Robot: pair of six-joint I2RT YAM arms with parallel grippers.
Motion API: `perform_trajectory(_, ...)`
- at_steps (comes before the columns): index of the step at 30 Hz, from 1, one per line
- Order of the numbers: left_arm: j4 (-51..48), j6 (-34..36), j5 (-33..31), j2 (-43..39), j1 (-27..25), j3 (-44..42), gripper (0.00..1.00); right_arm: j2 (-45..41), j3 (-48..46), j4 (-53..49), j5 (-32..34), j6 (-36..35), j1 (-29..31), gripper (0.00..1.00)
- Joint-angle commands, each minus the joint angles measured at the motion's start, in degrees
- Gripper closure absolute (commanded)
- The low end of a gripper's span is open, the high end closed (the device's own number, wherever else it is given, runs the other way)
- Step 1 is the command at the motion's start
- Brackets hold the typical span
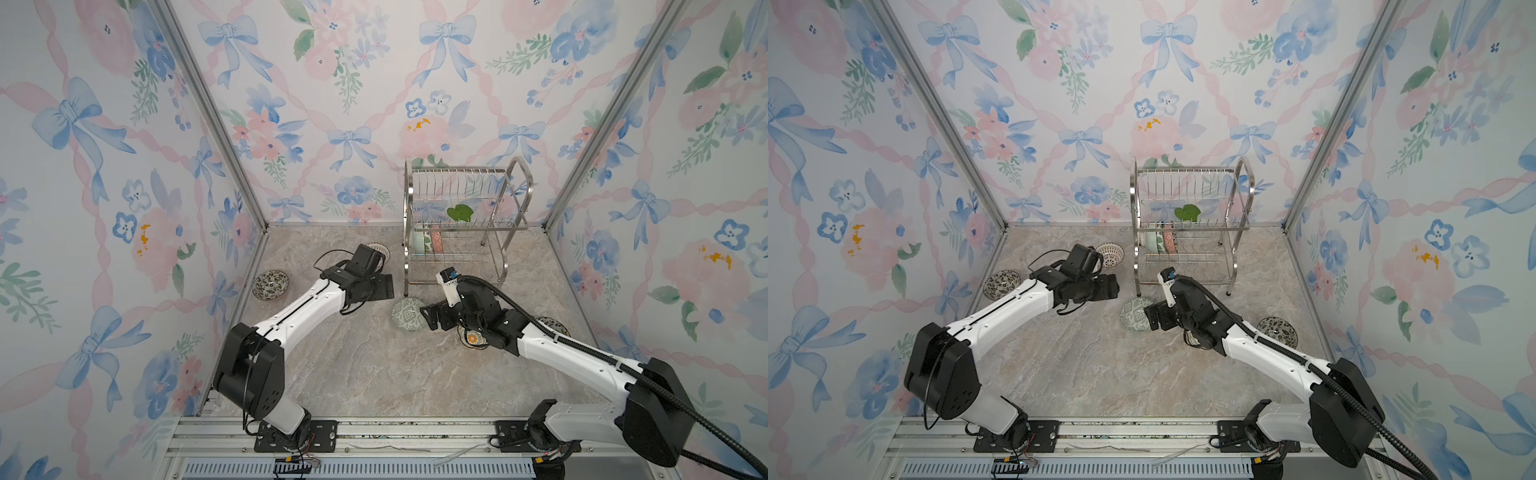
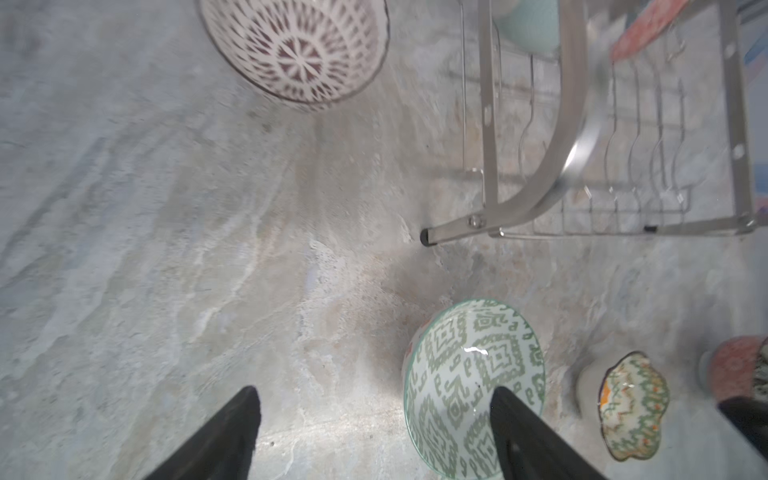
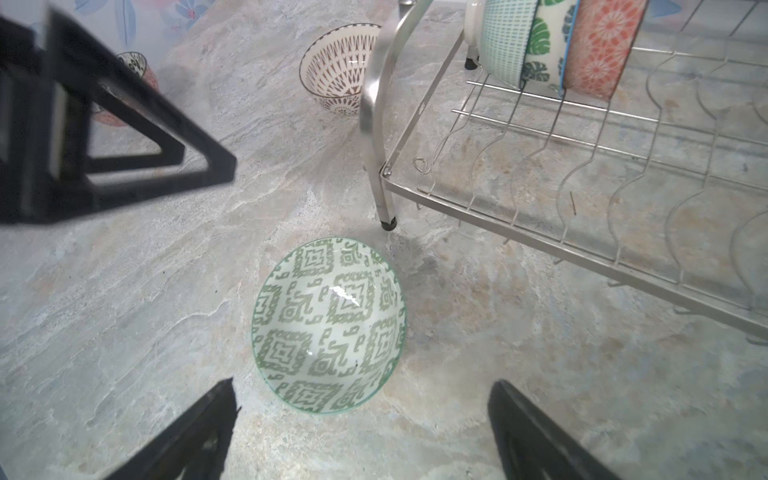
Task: Load the bowls into the dish rack
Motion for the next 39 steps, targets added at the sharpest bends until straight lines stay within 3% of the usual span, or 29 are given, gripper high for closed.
perform_trajectory(1, -1.5, -0.2, 4.1, -5.6, 3.8, -3.6, 0.02, 1.6, 1.9, -2.4, 3.7, -2.4, 4.0, 0.03)
perform_trajectory(14, -0.5, -3.5, 14.7, -17.5, 14.3, -12.8, 0.02, 15.7, 10.5, -4.3, 9.7, -5.3, 13.6, 0.00)
perform_trajectory(24, 1.6, -4.3, 18.6, -19.8, 19.3, -16.6, 0.02, 23.0, 13.4, -5.3, 11.3, -5.4, 14.2, 0.13)
perform_trajectory(39, 2.7, -5.5, 20.9, -19.6, 19.8, -17.3, 0.02, 33.5, 21.5, -10.3, 13.1, -6.1, 15.3, 0.41)
